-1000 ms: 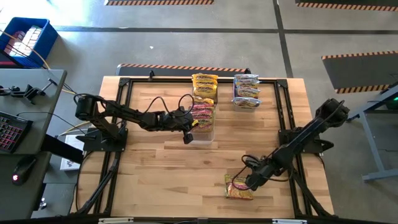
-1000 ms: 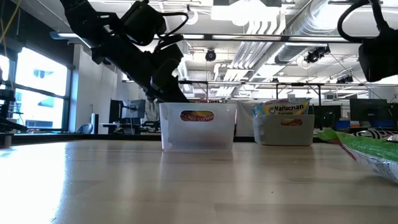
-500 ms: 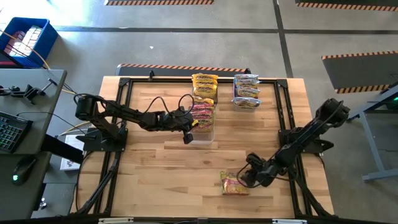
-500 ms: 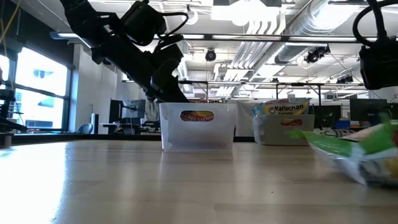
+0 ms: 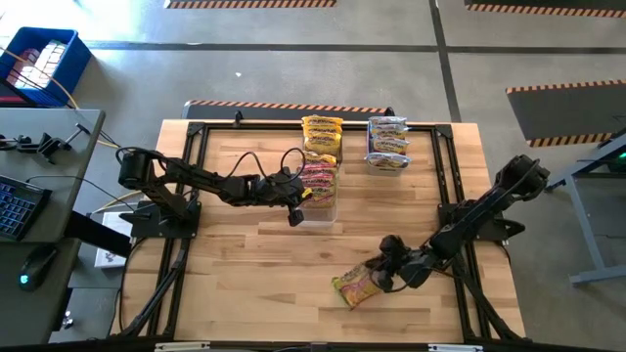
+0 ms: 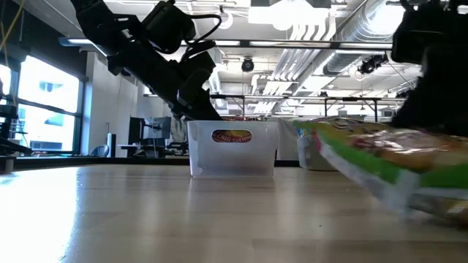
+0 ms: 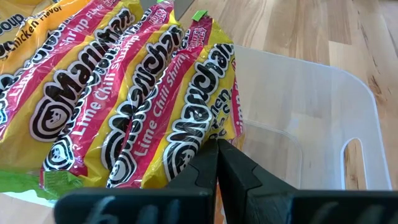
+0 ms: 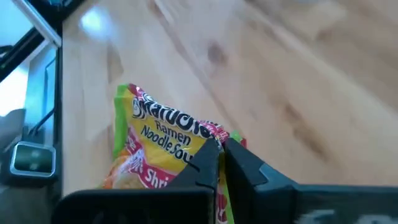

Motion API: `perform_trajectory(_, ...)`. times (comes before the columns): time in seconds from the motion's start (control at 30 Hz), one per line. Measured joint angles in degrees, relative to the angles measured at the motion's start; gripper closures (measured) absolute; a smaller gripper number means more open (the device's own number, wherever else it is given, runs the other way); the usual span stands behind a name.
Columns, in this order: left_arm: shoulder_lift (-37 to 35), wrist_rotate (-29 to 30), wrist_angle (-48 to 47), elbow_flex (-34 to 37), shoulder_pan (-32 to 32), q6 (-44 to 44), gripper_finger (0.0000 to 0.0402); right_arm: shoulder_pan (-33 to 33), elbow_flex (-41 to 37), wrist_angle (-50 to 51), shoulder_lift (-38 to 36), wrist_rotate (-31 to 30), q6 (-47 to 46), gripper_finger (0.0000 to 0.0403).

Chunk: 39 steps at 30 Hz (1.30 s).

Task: Sort Maruchan noodles
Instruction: Put the green noodle pack into the transparent bin

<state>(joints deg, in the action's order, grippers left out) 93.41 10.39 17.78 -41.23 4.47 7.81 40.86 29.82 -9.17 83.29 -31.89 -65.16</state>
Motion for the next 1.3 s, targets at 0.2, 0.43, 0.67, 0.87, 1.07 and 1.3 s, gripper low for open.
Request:
perform_trajectory(0.2,0.0,0.0,0.0,0.0,0.0,0.0,0.0402,-2.7,0.0,-5.6,0.0,-5.4,10.5,0.0403)
perform_trajectory(0.43,-0.4,0.0,0.0,0.0,0.0,0.5,0.0386,-7.2,0.0,-9.7,0.0,-6.0,21.5,0.0403)
perform_trajectory(0.67,-0.5,-0.1,1.0,0.0,0.0,0.5,0.0354,-14.0,0.0,-21.8,0.0,-5.4,37.6,0.0403)
perform_trajectory(0.87,-0.5,-0.1,1.0,0.0,0.0,0.6,0.0363,-18.9,0.1,-34.9,-0.1,-2.2,51.0,0.0403)
perform_trajectory(1.07,-0.5,0.0,0.5,0.0,0.0,0.6,0.0389,-24.6,0.1,-27.7,-1.0,10.2,41.4,0.0399)
perform_trajectory(1.3,-0.5,0.0,0.1,0.0,0.0,0.5,0.0401,-29.3,0.1,-6.8,-1.4,19.3,26.7,0.03)
